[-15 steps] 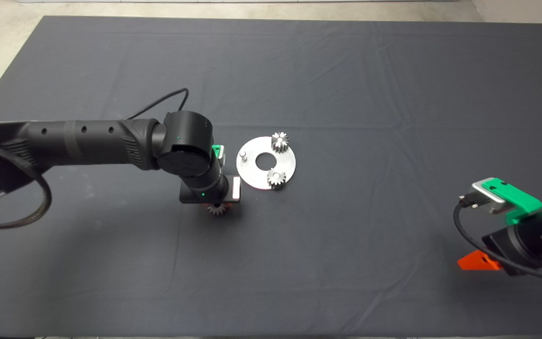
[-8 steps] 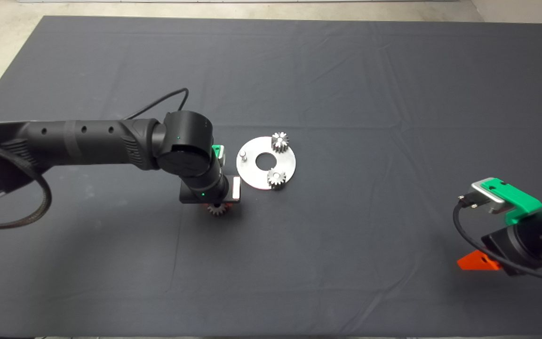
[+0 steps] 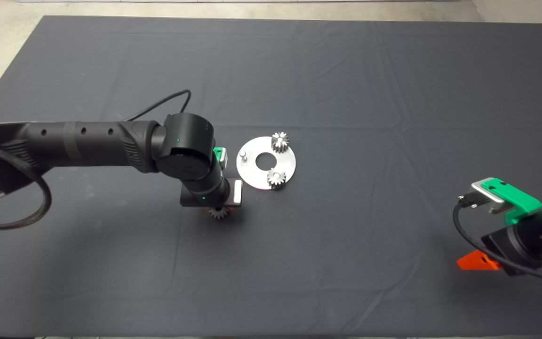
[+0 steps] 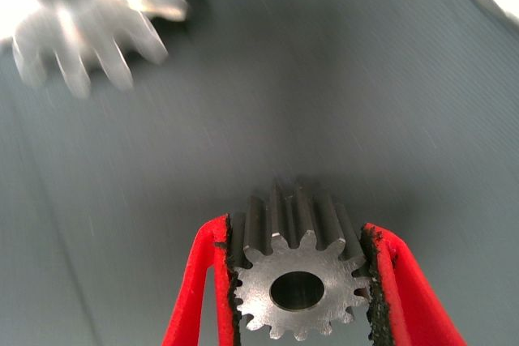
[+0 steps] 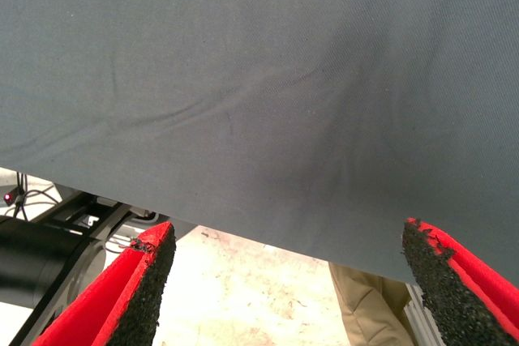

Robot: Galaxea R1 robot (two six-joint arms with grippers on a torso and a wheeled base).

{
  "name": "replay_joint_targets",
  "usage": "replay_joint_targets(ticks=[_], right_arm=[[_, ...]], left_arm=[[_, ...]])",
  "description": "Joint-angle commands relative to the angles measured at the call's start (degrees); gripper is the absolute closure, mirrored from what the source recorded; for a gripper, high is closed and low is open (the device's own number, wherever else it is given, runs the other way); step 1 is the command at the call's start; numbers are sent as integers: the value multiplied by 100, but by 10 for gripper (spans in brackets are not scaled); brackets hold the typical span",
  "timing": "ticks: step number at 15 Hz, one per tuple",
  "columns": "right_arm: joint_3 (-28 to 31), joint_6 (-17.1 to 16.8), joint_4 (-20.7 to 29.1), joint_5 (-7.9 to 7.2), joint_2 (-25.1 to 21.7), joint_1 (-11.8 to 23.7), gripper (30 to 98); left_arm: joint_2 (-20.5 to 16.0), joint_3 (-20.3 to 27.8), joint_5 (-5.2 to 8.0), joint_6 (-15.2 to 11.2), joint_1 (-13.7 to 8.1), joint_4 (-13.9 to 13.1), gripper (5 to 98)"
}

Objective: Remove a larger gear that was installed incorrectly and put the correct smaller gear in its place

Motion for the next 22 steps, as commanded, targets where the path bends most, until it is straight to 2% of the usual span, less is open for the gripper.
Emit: replay_joint_targets(ticks=[1, 3, 5, 7, 8, 9, 11, 14, 17, 19, 21, 22], right_arm=[[26, -19, 125, -380, 7, 68, 546], [29, -11, 125, -379, 7, 68, 546], [20, -11, 132, -387, 7, 75, 546], [11, -11, 134, -387, 16, 94, 546], [11, -11, 134, -387, 16, 94, 546], [11, -11, 134, -387, 25, 94, 546], [2, -11, 134, -389, 33, 94, 546], [-58, -11, 160, -396, 33, 103, 546], [-85, 16, 169, -396, 35, 112, 546], [-94, 51, 177, -396, 33, 110, 546], [-85, 129, 178, -396, 33, 112, 546], [-85, 210, 178, -396, 33, 112, 546]], left_arm=[[238, 280, 370, -104, -682, -449, 782], [273, 258, 370, -104, -962, -453, 797], [298, 202, 370, -104, -1311, -637, 799], [309, 122, 362, -87, -1510, -809, 804], [355, 39, 362, -57, -1554, -809, 804], [443, -189, 362, 7, -1554, -809, 804], [711, -622, 362, 386, -1554, -783, 804], [1099, -1152, 353, 729, -1537, -731, 805], [1196, -1656, 353, 1280, -1528, -739, 808], [1205, -1892, 362, 1367, -1528, -730, 811], [1246, -1974, 335, 1674, -1519, -674, 811], [1267, -2069, 335, 1732, -1519, -616, 811]])
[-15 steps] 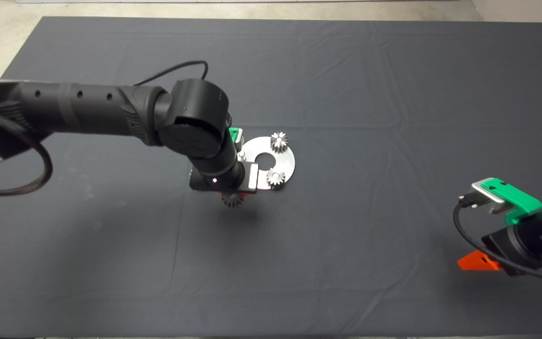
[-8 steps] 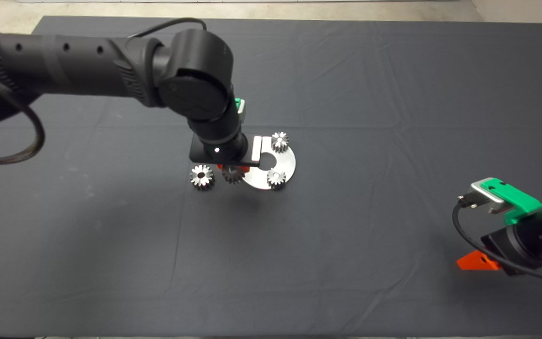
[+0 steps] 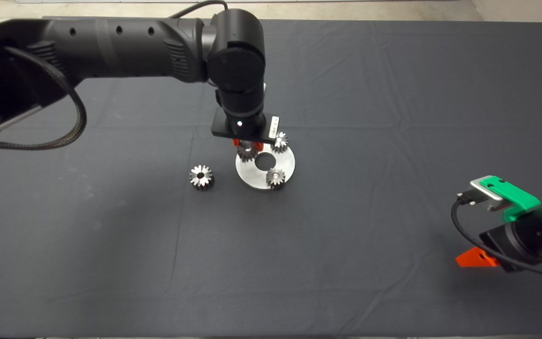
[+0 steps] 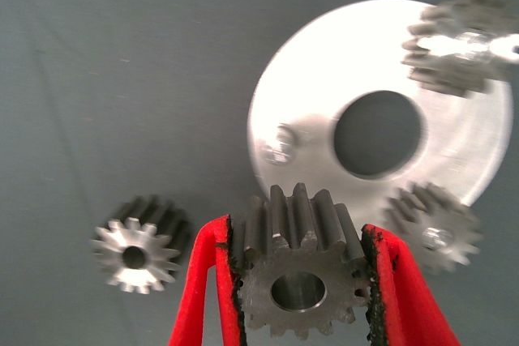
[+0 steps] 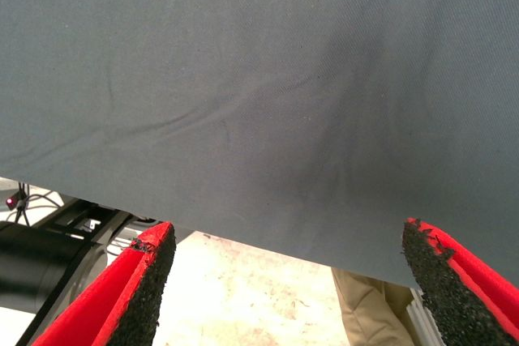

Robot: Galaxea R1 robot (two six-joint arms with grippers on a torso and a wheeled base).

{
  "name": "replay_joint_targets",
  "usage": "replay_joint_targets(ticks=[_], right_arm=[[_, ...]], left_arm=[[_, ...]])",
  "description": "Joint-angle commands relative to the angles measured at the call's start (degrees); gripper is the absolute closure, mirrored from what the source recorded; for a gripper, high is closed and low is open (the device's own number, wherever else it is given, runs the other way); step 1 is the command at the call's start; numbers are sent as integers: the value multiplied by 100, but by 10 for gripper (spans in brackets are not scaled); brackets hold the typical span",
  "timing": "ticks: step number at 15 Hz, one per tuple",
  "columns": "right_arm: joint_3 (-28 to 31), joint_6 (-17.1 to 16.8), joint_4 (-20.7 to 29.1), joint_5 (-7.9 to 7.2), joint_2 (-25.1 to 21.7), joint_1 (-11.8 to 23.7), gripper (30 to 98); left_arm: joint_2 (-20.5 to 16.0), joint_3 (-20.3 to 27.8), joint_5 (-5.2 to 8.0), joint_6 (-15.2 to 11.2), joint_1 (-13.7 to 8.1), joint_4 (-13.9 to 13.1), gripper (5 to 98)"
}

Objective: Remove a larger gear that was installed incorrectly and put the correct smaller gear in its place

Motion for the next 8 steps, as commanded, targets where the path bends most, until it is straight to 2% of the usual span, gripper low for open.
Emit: replay_joint_targets(ticks=[1, 5, 8], right_arm=[[4, 203, 182, -391, 1, 110, 546], [30, 335, 182, -400, -43, 110, 546], [21, 335, 182, -400, -17, 118, 546]], left_arm=[[132, -232, 317, 352, -145, 124, 811], [150, -241, 309, 432, -145, 186, 810], [309, -259, 309, 432, -136, 414, 811]])
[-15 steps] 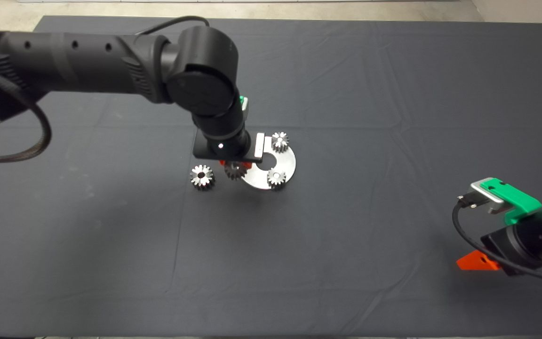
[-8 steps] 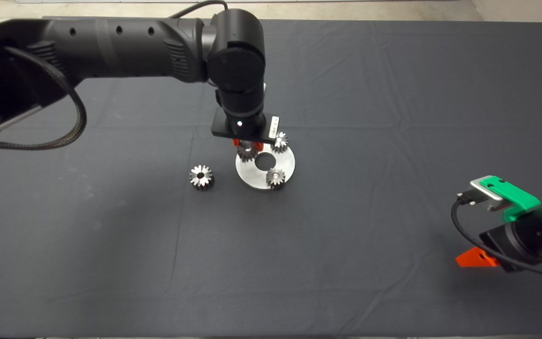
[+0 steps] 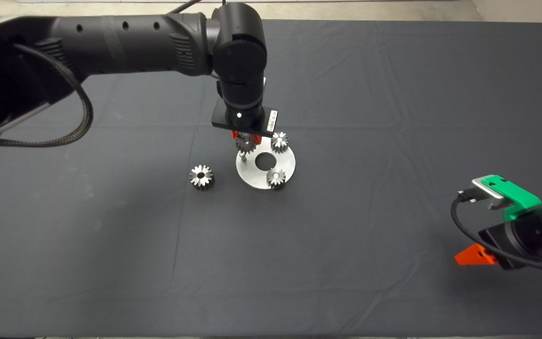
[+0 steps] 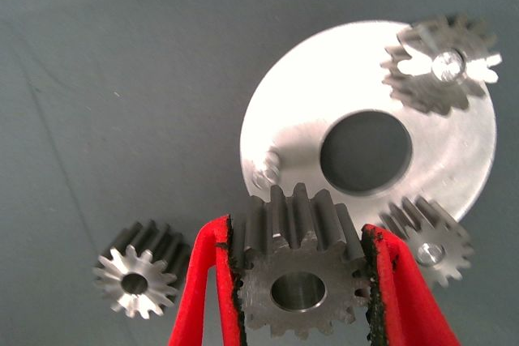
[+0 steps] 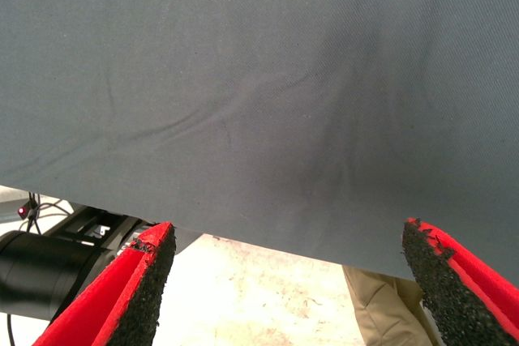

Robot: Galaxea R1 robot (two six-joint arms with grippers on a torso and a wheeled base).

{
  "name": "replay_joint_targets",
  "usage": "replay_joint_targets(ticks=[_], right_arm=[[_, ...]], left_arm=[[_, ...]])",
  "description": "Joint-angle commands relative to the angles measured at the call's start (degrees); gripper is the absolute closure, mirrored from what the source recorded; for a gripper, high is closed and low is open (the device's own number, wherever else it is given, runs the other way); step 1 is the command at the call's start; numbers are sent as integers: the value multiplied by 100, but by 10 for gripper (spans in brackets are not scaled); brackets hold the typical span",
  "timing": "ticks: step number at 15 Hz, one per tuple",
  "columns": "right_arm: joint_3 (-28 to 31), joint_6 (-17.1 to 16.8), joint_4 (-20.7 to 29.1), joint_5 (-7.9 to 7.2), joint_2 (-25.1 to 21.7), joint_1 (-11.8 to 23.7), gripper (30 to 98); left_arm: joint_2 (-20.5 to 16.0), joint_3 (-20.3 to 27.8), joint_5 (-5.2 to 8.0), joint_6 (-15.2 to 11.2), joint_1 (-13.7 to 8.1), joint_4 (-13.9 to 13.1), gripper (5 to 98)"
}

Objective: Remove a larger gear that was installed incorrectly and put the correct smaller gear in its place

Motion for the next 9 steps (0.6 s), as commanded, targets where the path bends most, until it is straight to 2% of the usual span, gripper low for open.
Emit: replay_joint_targets(ticks=[1, 3, 5, 9], right_arm=[[21, 66, 179, -402, 5, 116, 546], [27, 66, 197, -402, 5, 116, 546], [12, 66, 188, -404, 14, 106, 546], [-40, 65, 171, -402, 14, 98, 546]], left_arm=[[154, -52, 326, 41, -123, 327, 811], [137, -61, 335, 36, -26, 446, 812], [145, -95, 344, 46, 119, 718, 812], [172, -262, 370, 220, 224, 736, 814]])
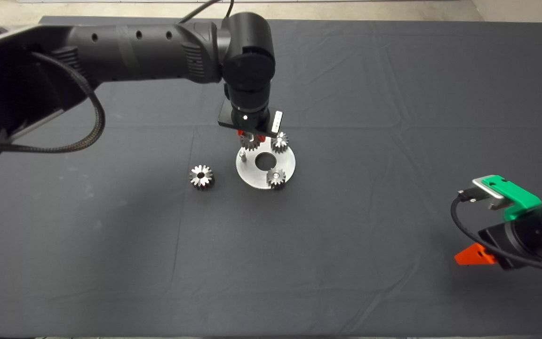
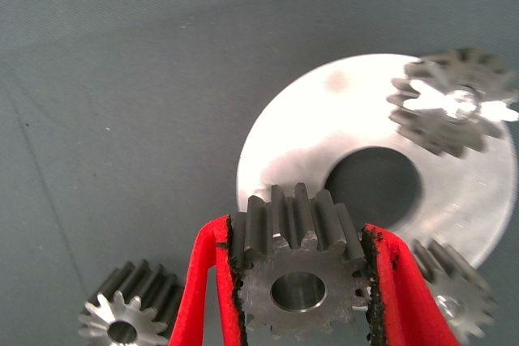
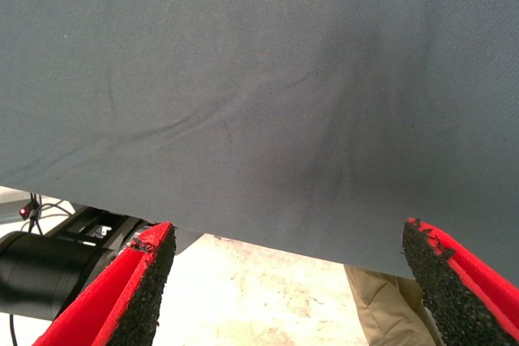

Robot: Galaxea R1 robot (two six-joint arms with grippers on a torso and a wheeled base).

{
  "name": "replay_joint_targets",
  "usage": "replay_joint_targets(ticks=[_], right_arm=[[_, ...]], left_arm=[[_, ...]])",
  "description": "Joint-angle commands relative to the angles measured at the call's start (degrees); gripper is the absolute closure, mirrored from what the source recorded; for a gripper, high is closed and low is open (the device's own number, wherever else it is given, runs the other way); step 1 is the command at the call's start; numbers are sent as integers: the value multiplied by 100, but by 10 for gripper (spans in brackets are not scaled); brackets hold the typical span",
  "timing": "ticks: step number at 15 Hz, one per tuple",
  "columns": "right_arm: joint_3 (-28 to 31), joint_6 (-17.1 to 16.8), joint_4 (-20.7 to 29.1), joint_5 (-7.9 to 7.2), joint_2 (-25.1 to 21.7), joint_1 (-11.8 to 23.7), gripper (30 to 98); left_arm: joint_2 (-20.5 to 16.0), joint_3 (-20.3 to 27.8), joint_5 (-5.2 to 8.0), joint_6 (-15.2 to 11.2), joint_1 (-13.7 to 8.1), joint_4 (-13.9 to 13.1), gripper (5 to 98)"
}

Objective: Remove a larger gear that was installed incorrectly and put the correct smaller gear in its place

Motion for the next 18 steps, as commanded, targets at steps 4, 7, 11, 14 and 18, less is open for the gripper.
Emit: replay_joint_targets(ticks=[4, 7, 11, 14, 18], right_arm=[[-40, 28, 162, -402, 133, 90, 546], [-40, 32, 162, -411, 215, 90, 546], [-40, 37, 162, -411, 212, 90, 546], [-40, 37, 162, -411, 212, 81, 546], [-40, 37, 162, -411, 212, 80, 546]], left_arm=[[28, -240, 360, 314, -23, 150, 814], [26, -408, 360, 517, 3, 150, 814], [-65, -508, 369, 687, 65, 150, 814], [-92, -455, 360, 678, 65, 141, 814], [-39, -428, 360, 668, 65, 133, 814]])
